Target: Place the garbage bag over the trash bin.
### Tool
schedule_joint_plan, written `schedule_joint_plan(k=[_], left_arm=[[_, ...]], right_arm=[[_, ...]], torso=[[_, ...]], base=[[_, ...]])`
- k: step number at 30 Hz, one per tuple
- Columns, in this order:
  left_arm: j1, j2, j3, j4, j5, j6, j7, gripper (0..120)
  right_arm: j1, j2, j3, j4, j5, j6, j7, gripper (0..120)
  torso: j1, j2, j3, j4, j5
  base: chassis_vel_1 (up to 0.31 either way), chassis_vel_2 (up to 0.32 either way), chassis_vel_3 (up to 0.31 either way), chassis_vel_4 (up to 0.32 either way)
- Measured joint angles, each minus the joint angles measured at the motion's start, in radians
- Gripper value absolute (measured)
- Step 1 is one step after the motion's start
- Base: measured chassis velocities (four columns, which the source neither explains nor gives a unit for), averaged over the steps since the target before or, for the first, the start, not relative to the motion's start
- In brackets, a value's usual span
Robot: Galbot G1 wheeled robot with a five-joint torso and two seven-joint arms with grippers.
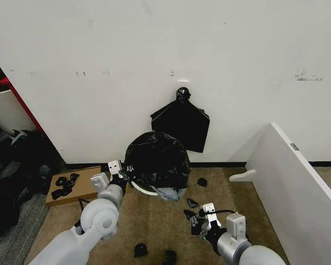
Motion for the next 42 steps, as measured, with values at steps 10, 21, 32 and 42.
schedule_joint_plan(k=[10,21,32,42], left_arm=[[-0.012,0.003,-0.013,0.023,-0.001,-0.006,0.0,1],[-0.008,0.008,-0.01,0.006,-0.009,-0.003,0.0,1],[0.0,0.007,-0.008,-0.002,-0.009,-0.001,0.002,1],[0.009,0.007,-0.008,-0.01,-0.006,0.001,0.004,1]], right_arm=[[-0.08,-0.056,0.071,0.091,0.05,0.006,-0.12,18],[-0.026,-0.012,0.065,0.061,0.095,0.061,-0.125,53],[-0.002,0.008,0.062,0.038,0.113,0.069,-0.11,68],[0.011,0.02,0.056,0.038,0.125,0.075,-0.102,35]], torso=[[0.0,0.0,0.0,-0.0003,-0.0005],[0.0,0.0,0.0,0.0001,-0.0002],[0.0,0.0,0.0,-0.0001,-0.0003],[0.0,0.0,0.0,0.0,-0.0003]], base=[[0.0,0.0,0.0,0.0],[0.0,0.0,0.0,0.0],[0.0,0.0,0.0,0.0],[0.0,0.0,0.0,0.0]])
